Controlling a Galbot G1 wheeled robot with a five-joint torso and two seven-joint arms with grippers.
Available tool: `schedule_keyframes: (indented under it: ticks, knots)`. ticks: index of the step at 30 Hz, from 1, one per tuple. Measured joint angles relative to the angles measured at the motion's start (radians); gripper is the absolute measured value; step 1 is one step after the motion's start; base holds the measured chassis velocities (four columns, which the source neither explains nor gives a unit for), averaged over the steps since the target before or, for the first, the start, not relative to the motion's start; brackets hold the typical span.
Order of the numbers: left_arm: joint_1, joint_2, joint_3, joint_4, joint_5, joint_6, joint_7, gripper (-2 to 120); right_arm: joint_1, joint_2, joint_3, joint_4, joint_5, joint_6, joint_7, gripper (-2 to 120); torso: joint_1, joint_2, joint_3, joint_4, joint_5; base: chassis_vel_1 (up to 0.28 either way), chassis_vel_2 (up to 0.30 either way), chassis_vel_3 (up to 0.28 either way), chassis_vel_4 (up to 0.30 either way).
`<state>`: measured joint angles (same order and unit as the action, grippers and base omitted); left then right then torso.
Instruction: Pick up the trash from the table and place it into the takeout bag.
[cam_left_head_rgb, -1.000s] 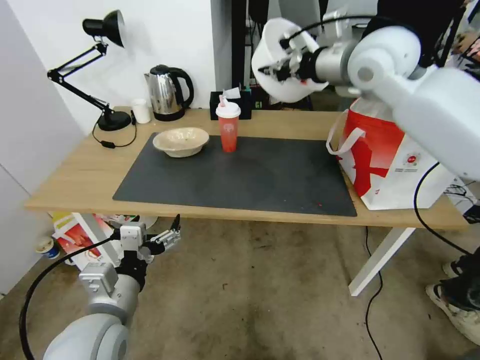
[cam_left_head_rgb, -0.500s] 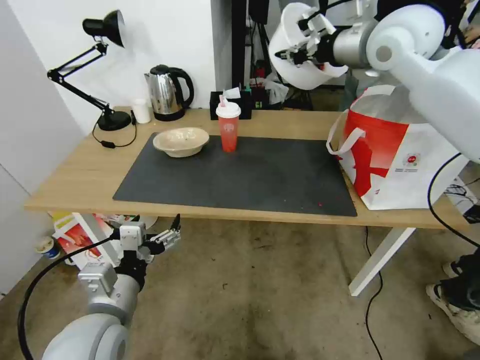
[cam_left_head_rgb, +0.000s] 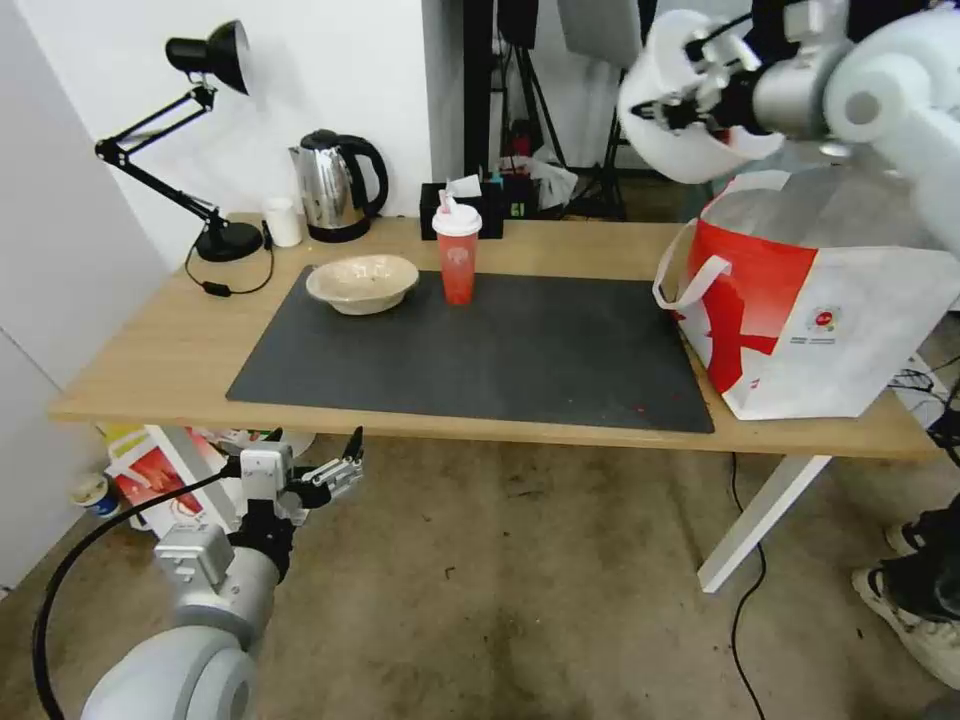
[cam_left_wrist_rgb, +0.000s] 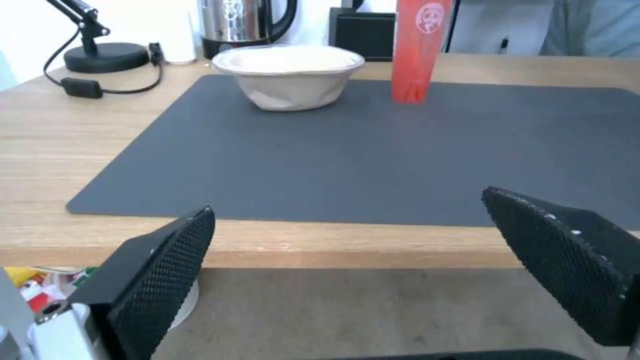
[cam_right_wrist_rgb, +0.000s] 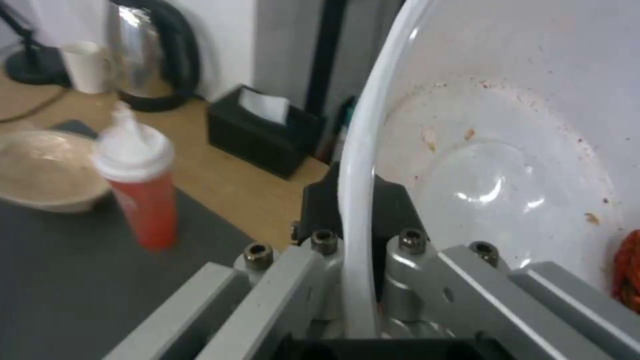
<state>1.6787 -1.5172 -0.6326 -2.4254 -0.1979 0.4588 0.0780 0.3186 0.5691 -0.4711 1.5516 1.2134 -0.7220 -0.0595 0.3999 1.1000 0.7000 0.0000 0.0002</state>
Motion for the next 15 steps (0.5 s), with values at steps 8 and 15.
schedule_keyframes:
  ticks: [8,15]
  knots:
    - [0.001,0.007,0.005,-0.002,0.0,0.0,0.0,100,-0.108,-0.104,0.103,0.035,-0.003,0.0,-0.006,0,0.0,0.0,0.0,0.0,-0.0001,0.0,0.0,0.0,0.0]
    - [0.007,0.018,0.007,-0.007,-0.002,-0.001,0.001,100,-0.302,-0.177,0.255,0.084,-0.007,0.0,-0.008,0,0.0,0.0,0.0,-0.0001,0.0,0.0,0.0,0.0,0.0]
